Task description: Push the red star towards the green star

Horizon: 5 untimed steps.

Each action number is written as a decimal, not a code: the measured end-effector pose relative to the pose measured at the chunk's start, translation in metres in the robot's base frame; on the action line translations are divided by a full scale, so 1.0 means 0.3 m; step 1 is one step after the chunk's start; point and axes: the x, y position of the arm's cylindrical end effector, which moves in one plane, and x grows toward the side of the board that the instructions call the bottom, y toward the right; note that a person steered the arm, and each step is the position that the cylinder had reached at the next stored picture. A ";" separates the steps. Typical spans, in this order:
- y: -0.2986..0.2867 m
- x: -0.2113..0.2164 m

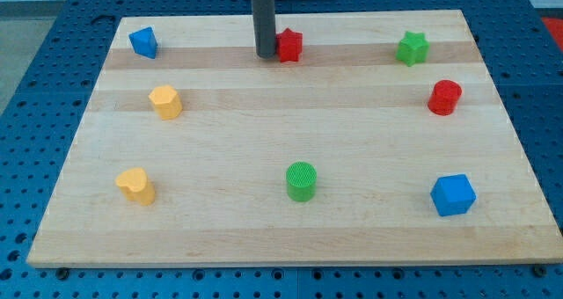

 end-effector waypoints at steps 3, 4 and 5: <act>0.181 -0.037; 0.248 -0.017; 0.297 0.016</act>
